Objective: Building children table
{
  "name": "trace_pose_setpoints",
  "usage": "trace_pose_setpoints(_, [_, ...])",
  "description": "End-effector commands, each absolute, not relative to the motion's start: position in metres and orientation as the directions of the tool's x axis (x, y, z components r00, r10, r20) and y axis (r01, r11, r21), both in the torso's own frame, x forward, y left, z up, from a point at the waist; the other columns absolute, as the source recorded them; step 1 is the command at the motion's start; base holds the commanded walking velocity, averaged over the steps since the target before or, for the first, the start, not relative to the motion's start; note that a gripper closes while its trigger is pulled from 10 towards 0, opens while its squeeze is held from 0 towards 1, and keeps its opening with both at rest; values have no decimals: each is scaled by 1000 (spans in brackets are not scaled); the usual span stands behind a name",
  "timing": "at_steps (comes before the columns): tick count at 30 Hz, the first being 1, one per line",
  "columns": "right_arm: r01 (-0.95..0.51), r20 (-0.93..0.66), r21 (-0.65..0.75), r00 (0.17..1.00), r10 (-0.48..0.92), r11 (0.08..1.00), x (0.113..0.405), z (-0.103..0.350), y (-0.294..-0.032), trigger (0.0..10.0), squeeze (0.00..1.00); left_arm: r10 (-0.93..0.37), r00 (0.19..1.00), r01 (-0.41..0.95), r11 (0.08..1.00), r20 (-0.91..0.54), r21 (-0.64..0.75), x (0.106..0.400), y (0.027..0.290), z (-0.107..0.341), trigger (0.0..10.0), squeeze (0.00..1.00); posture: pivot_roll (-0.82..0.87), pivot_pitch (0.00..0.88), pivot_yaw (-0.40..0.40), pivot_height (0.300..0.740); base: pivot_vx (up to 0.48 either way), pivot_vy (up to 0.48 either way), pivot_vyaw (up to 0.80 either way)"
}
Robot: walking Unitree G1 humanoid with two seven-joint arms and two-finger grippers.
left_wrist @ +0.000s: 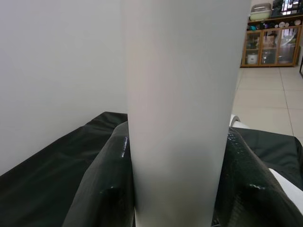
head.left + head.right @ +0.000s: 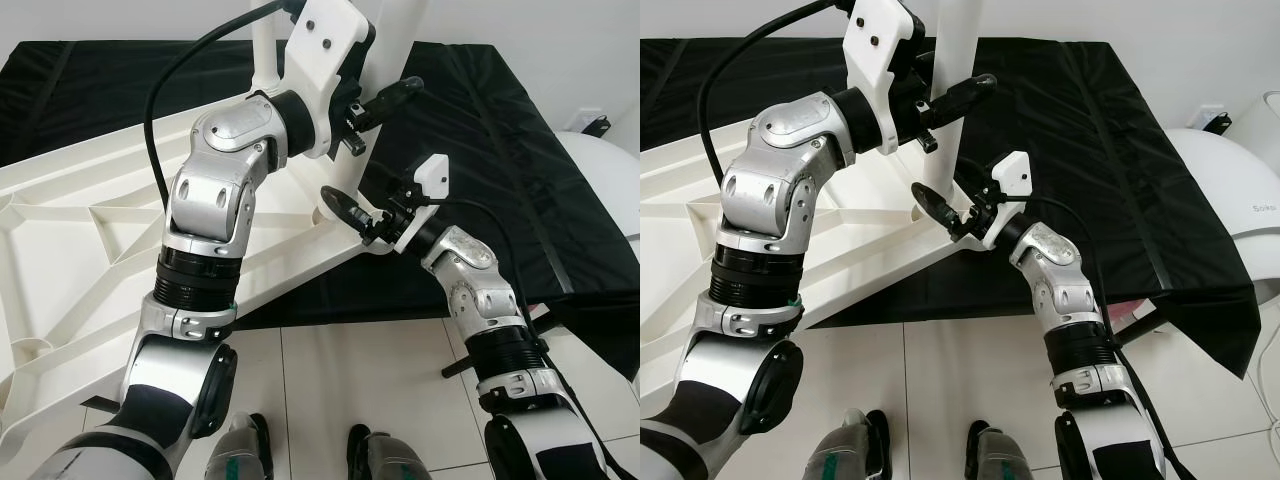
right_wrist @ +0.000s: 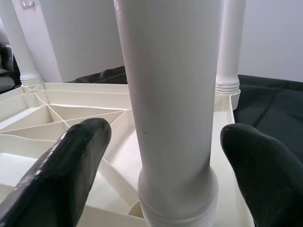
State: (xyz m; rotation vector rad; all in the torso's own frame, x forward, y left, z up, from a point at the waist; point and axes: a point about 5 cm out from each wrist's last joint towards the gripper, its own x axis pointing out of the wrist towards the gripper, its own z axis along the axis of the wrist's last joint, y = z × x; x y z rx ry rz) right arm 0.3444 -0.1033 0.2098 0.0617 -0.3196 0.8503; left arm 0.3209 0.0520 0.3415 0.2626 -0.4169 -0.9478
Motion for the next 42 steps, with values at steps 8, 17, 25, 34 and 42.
trace_pose_setpoints(8, [-737, 353, -102, 601, 717, 668, 351, 218, -98, 10000, 0, -748, 591, 653, 663, 301, 366, 322, 51, 353, 10000, 0, -65, 141, -25, 740, 0, 0, 0])
trace_pose_setpoints(17, [-726, 362, -94, 612, 703, 681, 356, 218, -95, 2039, 0, -755, 582, 661, 655, 300, 366, 320, 48, 353, 10000, 0, -64, 145, -21, 740, 0, 0, 0])
trace_pose_setpoints(25, [-717, 361, -102, 620, 697, 690, 360, 218, -96, 10000, 0, -755, 583, 662, 655, 299, 365, 320, 48, 353, 10000, 0, -62, 147, -21, 740, 0, 0, 0])
trace_pose_setpoints(34, [-688, 377, -101, 642, 668, 718, 361, 218, -96, 10000, 0, -754, 582, 661, 657, 305, 362, 320, 48, 355, 10000, 0, -64, 150, -20, 740, 0, 0, 0])
trace_pose_setpoints(42, [-659, 401, -83, 665, 630, 748, 358, 216, -87, 10000, 0, -751, 583, 660, 660, 311, 358, 319, 48, 356, 10000, 0, -61, 154, -21, 740, 0, 0, 0])
